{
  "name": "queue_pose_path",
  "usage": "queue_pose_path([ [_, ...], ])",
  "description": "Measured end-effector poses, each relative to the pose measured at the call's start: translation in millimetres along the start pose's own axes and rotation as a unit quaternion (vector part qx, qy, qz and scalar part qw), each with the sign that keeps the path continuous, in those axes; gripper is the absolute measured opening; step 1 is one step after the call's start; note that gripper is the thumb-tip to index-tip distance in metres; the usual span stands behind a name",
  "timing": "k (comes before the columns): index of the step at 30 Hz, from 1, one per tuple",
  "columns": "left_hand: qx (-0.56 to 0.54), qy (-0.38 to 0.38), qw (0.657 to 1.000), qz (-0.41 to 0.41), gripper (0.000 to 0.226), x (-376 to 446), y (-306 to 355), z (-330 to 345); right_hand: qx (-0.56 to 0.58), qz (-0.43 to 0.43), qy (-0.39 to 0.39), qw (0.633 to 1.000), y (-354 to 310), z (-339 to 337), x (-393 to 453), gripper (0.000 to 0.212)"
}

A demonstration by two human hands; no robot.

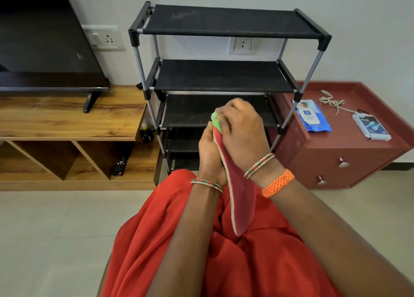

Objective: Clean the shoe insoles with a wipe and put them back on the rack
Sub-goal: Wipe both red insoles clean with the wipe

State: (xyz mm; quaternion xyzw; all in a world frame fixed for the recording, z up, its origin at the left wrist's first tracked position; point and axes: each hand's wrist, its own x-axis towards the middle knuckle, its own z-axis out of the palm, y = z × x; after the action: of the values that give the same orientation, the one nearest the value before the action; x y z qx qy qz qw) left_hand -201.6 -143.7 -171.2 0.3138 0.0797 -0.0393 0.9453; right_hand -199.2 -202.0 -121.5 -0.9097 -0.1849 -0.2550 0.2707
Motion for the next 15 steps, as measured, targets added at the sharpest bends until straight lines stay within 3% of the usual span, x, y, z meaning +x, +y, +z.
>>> queue_pose_path([
  [4,0.049,-0.018,0.998,-0.024,0.061,-4,4,4,-0.026,0.01,0.032,0.999,-1,-2,7,0.015],
  [10,0.067,-0.002,0.998,-0.017,0.085,2,14,-7,0.088,0.039,-0.04,0.995,-10,0,-13,0.007],
  [12,0.083,0.019,0.996,-0.018,0.086,1,14,-5,0.045,0.01,-0.048,0.998,-7,-3,-9,0.006],
  [15,0.137,0.027,0.99,-0.029,0.077,-1,8,2,-0.068,-0.021,0.003,0.997,1,-8,12,0.004],
])
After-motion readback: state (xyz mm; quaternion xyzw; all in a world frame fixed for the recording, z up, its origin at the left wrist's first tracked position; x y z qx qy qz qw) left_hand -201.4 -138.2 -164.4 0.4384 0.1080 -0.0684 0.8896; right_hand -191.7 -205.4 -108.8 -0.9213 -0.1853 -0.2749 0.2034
